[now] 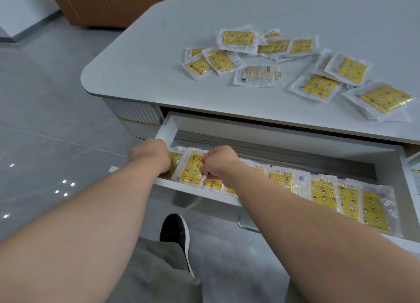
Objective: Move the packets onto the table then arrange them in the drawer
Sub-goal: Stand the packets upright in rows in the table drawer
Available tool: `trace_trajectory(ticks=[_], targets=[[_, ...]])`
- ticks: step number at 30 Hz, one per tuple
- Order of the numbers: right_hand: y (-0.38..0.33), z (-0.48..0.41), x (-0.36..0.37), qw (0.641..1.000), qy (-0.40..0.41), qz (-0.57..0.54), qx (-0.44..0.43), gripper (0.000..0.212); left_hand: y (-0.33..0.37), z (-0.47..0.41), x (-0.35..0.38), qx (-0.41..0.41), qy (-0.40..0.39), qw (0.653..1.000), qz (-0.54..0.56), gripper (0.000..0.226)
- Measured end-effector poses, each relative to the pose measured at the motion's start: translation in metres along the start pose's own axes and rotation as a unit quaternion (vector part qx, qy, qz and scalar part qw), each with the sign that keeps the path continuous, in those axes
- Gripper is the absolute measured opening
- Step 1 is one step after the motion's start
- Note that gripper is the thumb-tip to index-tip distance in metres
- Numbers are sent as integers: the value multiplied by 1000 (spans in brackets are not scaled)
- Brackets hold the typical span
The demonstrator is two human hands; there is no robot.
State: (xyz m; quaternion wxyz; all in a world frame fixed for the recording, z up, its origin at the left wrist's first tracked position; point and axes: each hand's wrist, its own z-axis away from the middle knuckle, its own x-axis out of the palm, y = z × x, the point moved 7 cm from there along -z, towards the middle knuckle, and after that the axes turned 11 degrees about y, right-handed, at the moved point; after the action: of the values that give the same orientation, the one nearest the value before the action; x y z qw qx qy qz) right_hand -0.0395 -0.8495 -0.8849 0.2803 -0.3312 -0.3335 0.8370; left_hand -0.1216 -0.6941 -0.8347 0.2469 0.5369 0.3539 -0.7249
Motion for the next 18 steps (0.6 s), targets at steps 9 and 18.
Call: trace_trajectory(ticks=[9, 18], targets=[[-20, 7, 20, 941, -17, 269, -206, 36, 5, 0, -54, -41, -44, 994, 95, 19], [-18, 22, 31, 808, -81, 511, -282, 57, 41, 19, -100, 18, 36, 993, 109, 11]])
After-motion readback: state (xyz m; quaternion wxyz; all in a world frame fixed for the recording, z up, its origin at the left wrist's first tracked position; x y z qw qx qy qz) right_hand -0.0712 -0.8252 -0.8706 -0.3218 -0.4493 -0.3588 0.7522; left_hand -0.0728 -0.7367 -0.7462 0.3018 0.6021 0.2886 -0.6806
